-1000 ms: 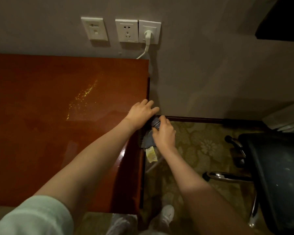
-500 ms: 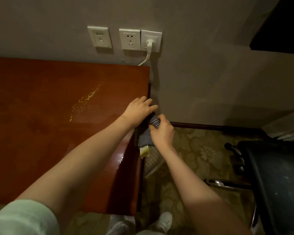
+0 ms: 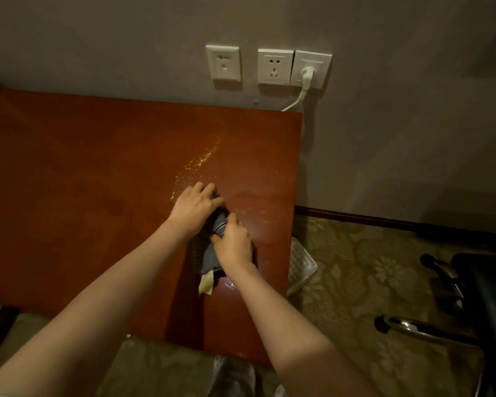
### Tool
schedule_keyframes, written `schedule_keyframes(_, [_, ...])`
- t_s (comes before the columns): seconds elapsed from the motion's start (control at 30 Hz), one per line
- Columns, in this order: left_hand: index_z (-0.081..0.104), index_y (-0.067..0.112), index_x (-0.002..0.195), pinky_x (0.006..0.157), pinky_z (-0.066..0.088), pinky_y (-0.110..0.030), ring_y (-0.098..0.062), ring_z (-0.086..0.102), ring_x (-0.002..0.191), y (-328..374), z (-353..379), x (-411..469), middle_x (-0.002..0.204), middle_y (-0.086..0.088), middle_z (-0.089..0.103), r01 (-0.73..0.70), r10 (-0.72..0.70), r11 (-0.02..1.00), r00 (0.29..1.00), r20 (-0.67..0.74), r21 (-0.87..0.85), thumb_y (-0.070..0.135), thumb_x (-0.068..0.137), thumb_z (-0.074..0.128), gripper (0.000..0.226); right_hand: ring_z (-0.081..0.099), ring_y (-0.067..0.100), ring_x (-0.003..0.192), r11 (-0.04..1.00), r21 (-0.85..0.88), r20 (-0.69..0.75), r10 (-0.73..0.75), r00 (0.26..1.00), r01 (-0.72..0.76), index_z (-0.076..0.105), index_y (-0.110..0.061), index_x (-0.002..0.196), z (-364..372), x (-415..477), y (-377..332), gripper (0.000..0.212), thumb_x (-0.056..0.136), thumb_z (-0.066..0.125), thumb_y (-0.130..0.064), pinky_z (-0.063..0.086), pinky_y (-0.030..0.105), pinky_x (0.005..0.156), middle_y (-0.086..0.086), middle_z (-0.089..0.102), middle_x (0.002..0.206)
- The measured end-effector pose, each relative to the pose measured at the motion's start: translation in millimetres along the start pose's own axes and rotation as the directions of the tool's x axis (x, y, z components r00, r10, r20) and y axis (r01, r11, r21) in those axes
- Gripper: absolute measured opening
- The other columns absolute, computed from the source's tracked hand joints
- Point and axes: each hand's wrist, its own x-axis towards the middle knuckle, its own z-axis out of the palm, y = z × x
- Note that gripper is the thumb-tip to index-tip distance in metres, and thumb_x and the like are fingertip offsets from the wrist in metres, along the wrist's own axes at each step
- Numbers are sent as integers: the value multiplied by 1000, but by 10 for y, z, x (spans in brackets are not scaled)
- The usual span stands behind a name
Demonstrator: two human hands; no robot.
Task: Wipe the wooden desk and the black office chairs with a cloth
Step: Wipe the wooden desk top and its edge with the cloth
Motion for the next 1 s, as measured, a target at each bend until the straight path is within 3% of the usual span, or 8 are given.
schedule_keyframes(0.1, [38, 21, 135, 79, 45, -35, -30, 33, 117, 38, 56, 76, 131, -11, 33, 83, -77, 987, 996, 46, -141, 13, 94, 50, 44, 52, 34, 116, 998, -58, -20, -29, 999, 28, 35, -8, 133, 11, 62, 43, 47, 92, 57, -18, 44, 41, 93, 13, 48, 131])
schedule_keyframes(0.33, [43, 16, 130, 78, 46, -37, -34, 36, 116, 425, -124, 515, 127, -14, 38, -54, 47, 986, 998, -51, -159, 13, 94, 48, 37, 52, 34, 116, 995, -79, -173, 45, 984, -60, 37, -9, 133, -384, 202, 320, 46, 93, 55, -20, 42, 40, 92, 13, 50, 128])
schedule_keyframes(0.47, [67, 18, 86, 45, 42, -27, -31, 59, 74, 913, -286, 730, 86, -10, 60, -306, 293, 951, 934, -204, -34, 21, 63, 64, 23, 52, 35, 115, 985, -20, -285, 161, 945, -173, 40, -7, 129, -728, 191, 667, 44, 90, 56, -17, 41, 41, 91, 16, 52, 126])
schedule_keyframes(0.53, [69, 19, 76, 41, 41, -23, -28, 60, 66, 1110, -326, 857, 78, -8, 62, -354, 347, 935, 913, -217, 4, 23, 55, 60, 23, 52, 35, 115, 975, -6, -327, 210, 921, -224, 40, -6, 129, -886, 181, 831, 43, 90, 56, -15, 41, 39, 91, 16, 53, 124])
schedule_keyframes(0.6, [70, 15, 82, 46, 46, -26, -32, 61, 71, 1296, -474, 881, 83, -12, 63, -425, 417, 905, 873, -253, 25, 17, 60, 58, 25, 53, 33, 114, 964, 8, -355, 251, 900, -265, 43, -6, 127, -1022, 162, 975, 40, 90, 56, -13, 42, 37, 90, 16, 55, 122])
schedule_keyframes(0.73, [54, 6, 120, 79, 46, -43, -40, 46, 110, 1413, -539, 875, 120, -22, 49, -424, 388, 900, 887, -252, -106, 10, 89, 50, 31, 56, 32, 110, 959, 82, -389, 280, 878, -270, 47, -7, 123, -1136, 90, 1043, 35, 89, 57, -13, 43, 34, 85, 16, 58, 118])
schedule_keyframes(0.87, [46, 14, 128, 85, 40, -38, -35, 37, 114, 1146, -597, 769, 131, -15, 40, -364, 324, 920, 915, -242, -146, 16, 96, 43, 32, 58, 34, 105, 966, 183, -369, 239, 898, -181, 52, -8, 118, -1127, 46, 825, 35, 86, 63, -17, 43, 34, 81, 17, 62, 113])
schedule_keyframes(1.0, [39, 19, 134, 89, 37, -35, -32, 32, 118, 792, -561, 496, 136, -12, 34, -283, 262, 952, 951, -163, -116, 15, 97, 42, 38, 59, 36, 103, 973, 208, -248, 148, 957, -96, 52, -9, 114, -940, -44, 579, 36, 84, 67, -22, 46, 39, 82, 18, 63, 110])
